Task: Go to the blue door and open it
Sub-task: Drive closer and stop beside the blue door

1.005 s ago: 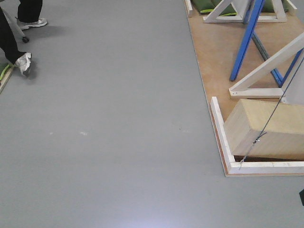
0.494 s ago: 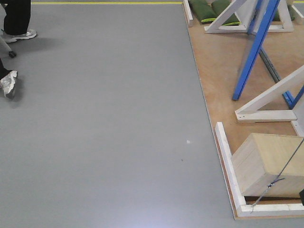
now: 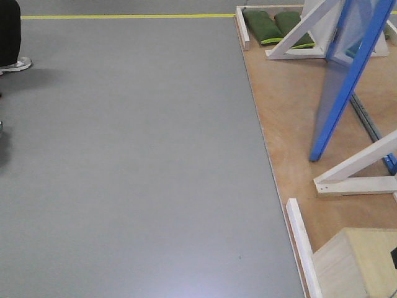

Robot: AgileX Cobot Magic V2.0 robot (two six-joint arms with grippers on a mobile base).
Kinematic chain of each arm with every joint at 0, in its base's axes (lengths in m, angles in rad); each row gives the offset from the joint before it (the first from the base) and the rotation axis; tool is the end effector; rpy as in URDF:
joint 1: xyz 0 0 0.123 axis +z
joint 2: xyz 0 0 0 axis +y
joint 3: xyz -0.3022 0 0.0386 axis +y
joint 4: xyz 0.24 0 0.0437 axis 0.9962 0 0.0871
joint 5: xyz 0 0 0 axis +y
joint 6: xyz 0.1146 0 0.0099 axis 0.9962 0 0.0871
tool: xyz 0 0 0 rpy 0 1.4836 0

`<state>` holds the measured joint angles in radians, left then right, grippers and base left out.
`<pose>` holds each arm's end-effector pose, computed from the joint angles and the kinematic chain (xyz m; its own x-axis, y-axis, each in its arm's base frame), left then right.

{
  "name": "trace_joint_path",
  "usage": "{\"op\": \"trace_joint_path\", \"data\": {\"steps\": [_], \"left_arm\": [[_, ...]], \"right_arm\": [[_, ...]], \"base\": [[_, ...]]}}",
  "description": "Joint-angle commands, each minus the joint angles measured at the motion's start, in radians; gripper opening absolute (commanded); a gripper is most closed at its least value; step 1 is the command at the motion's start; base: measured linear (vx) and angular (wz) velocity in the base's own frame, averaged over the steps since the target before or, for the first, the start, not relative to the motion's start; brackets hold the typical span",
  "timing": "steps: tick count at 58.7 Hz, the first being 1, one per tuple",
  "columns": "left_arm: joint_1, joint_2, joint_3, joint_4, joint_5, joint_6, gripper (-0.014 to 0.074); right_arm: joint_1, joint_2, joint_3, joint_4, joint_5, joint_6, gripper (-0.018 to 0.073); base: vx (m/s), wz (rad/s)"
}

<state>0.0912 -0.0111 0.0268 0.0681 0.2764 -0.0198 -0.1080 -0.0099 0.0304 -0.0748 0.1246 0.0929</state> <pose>0.0502 0.0067 0.1747 -0.2068 0.0270 -0.9780 -0.0998 0.9938 0.0485 0.0527 -0.0068 0.1906 -0.0550 0.0247 -0.9982 0.1181 0.9928 0.0181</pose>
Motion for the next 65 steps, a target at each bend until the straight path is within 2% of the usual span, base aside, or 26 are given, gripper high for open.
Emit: {"op": "trace_joint_path", "data": {"steps": [1, 65], "left_arm": [[-0.002, -0.016, -0.027, -0.002, -0.085, -0.007, 0.0073], [-0.002, -0.016, -0.027, -0.002, -0.085, -0.007, 0.0073]], "right_arm": [[-0.002, -0.016, 0.0, -0.004, -0.085, -0.001, 0.0008], [-0.002, -0.016, 0.0, -0.004, -0.085, -0.001, 0.0008]], "base": [[0.45, 0.0], [0.42, 0.02]]}}
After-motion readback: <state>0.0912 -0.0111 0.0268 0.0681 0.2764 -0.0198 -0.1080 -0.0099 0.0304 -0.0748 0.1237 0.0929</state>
